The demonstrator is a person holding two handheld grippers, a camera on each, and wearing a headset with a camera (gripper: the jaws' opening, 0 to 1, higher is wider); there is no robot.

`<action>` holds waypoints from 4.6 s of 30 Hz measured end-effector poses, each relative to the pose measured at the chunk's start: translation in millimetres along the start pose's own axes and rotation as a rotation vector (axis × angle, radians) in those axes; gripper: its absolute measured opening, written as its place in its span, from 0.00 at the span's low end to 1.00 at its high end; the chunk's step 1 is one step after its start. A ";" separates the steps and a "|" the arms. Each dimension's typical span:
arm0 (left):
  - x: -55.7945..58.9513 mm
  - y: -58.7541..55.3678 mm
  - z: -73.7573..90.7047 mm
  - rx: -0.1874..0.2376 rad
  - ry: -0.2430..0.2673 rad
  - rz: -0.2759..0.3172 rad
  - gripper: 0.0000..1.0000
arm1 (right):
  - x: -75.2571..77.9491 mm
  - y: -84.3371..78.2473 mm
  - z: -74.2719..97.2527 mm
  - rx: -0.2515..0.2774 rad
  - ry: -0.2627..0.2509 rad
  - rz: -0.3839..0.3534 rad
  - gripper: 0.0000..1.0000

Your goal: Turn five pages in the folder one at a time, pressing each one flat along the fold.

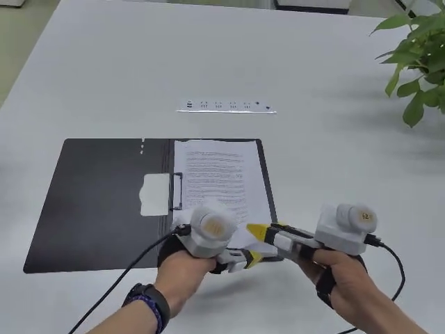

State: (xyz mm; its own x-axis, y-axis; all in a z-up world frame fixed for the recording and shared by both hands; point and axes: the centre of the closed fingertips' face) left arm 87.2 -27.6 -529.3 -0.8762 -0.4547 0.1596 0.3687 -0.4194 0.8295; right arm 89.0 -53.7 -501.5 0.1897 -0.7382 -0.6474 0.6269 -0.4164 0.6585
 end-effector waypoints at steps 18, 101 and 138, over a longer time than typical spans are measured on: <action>-16.3 -2.3 51.5 0.042 0.075 0.007 0.70 | -10.6 15.1 -8.6 0.086 -0.044 -0.038 0.00; -106.4 -52.1 279.6 0.204 0.389 0.187 0.71 | -177.6 -87.4 -194.7 -0.079 0.098 -0.208 0.00; -129.3 -67.6 300.0 0.196 0.424 0.250 0.66 | -187.5 -129.1 -209.8 -0.220 0.144 -0.154 0.26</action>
State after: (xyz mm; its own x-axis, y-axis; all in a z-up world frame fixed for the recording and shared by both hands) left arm 82.6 295.2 -445.4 -0.5511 -0.8172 0.1687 0.4498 -0.1206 0.8849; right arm 131.0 249.8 -545.7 0.1748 -0.5862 -0.7911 0.8024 -0.3808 0.4595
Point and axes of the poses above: the centre of the closed fingertips' face, and the gripper's own axes: z roughly backward along the fingers, x roughly to its right, y roughly out of its top, and after that the axes turned 6 degrees about x, right-handed
